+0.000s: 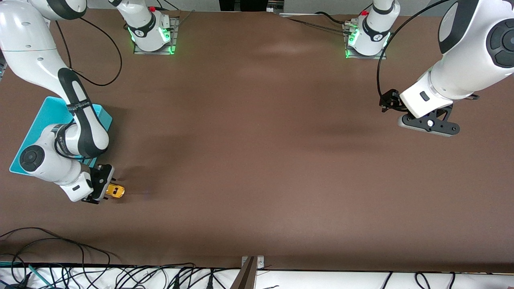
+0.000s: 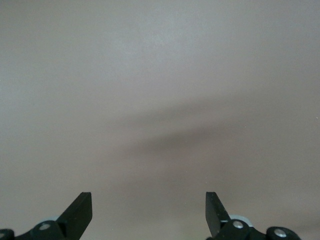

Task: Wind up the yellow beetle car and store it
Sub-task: 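Close the right gripper on the yellow car and lift it, then carry the car into the turquoise box and lower it with the right gripper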

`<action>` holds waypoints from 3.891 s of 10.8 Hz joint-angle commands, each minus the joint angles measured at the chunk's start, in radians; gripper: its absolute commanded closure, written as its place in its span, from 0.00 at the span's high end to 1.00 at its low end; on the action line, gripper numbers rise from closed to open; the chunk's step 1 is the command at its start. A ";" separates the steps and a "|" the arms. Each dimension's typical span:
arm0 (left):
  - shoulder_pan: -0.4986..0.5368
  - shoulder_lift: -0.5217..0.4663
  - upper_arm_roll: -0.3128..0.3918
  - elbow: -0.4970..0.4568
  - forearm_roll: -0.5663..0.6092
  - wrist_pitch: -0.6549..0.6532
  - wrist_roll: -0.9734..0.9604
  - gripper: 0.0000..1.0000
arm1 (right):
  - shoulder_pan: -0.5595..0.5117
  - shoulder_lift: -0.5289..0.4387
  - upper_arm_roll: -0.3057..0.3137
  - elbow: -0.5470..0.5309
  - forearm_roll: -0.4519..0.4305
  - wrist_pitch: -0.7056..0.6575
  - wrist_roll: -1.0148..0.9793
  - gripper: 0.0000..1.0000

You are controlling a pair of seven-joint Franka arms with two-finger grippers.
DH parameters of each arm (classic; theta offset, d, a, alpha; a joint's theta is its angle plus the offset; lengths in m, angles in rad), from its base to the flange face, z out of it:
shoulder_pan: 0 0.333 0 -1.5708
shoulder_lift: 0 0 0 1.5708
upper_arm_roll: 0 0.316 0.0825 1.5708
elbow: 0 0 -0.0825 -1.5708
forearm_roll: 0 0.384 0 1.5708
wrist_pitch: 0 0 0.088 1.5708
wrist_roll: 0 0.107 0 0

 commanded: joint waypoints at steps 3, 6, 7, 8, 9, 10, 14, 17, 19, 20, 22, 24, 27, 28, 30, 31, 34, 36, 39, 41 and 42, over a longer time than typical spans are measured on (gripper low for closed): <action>0.003 0.004 -0.002 0.011 -0.007 -0.021 -0.007 1.00 | -0.018 0.011 0.026 0.031 -0.005 -0.001 -0.047 0.03; 0.003 0.004 -0.002 0.010 -0.007 -0.023 -0.007 1.00 | -0.017 -0.063 0.040 0.029 -0.003 -0.102 -0.055 0.02; 0.003 0.004 -0.004 0.011 -0.007 -0.023 -0.007 1.00 | -0.017 -0.094 0.051 0.028 -0.002 -0.146 -0.055 0.02; 0.003 0.004 -0.004 0.010 -0.007 -0.023 -0.005 1.00 | -0.017 -0.134 0.052 0.027 -0.002 -0.203 -0.053 0.02; 0.003 0.004 -0.004 0.011 -0.007 -0.023 -0.005 1.00 | -0.017 -0.184 0.052 0.021 0.000 -0.255 -0.053 0.02; 0.003 0.002 -0.005 0.013 -0.007 -0.023 -0.005 1.00 | -0.017 -0.227 0.052 0.021 0.008 -0.325 -0.055 0.02; 0.002 0.004 -0.005 0.011 -0.007 -0.023 -0.005 1.00 | -0.061 -0.367 0.052 0.005 0.044 -0.507 -0.143 0.02; 0.003 0.004 -0.004 0.011 -0.007 -0.023 -0.004 1.00 | -0.133 -0.438 0.051 -0.052 0.051 -0.570 -0.266 0.02; 0.002 0.004 -0.002 0.011 -0.007 -0.023 -0.004 1.00 | -0.185 -0.514 0.046 -0.162 0.048 -0.555 -0.347 0.02; 0.002 0.005 -0.002 0.011 -0.007 -0.021 -0.002 1.00 | -0.196 -0.551 0.034 -0.220 0.041 -0.535 -0.361 0.02; 0.002 0.008 -0.001 0.011 -0.007 -0.021 0.004 1.00 | -0.198 -0.633 -0.010 -0.390 0.048 -0.428 -0.403 0.02; 0.002 0.010 -0.002 0.011 -0.007 -0.021 0.004 1.00 | -0.228 -0.647 -0.032 -0.494 0.052 -0.317 -0.475 0.02; 0.002 0.013 0.000 0.011 -0.007 -0.020 0.007 1.00 | -0.271 -0.648 -0.088 -0.632 0.072 -0.147 -0.620 0.02; 0.002 0.013 -0.002 0.011 -0.007 -0.020 0.007 1.00 | -0.273 -0.642 -0.104 -0.649 0.074 -0.125 -0.653 0.02; 0.002 0.013 -0.002 0.011 -0.007 -0.020 0.009 1.00 | -0.291 -0.601 -0.109 -0.654 0.092 -0.057 -0.728 0.02; 0.003 0.013 -0.002 0.008 -0.007 -0.020 0.009 1.00 | -0.306 -0.567 -0.109 -0.661 0.100 -0.006 -0.755 0.02; -0.003 0.019 -0.002 0.019 -0.007 -0.020 0.009 1.00 | -0.317 -0.486 -0.109 -0.669 0.155 0.086 -0.815 0.02; -0.006 0.021 0.001 0.019 -0.005 -0.015 0.007 1.00 | -0.319 -0.457 -0.107 -0.667 0.160 0.099 -0.817 0.02; -0.007 0.022 0.000 0.022 0.041 -0.011 0.009 1.00 | -0.320 -0.456 -0.109 -0.667 0.175 0.087 -0.820 0.07; -0.007 0.025 0.000 0.024 0.041 -0.012 0.009 1.00 | -0.337 -0.461 -0.110 -0.666 0.175 0.044 -0.840 0.07; -0.007 0.025 0.000 0.024 0.039 -0.012 0.009 1.00 | -0.349 -0.461 -0.110 -0.666 0.175 0.037 -0.854 0.07</action>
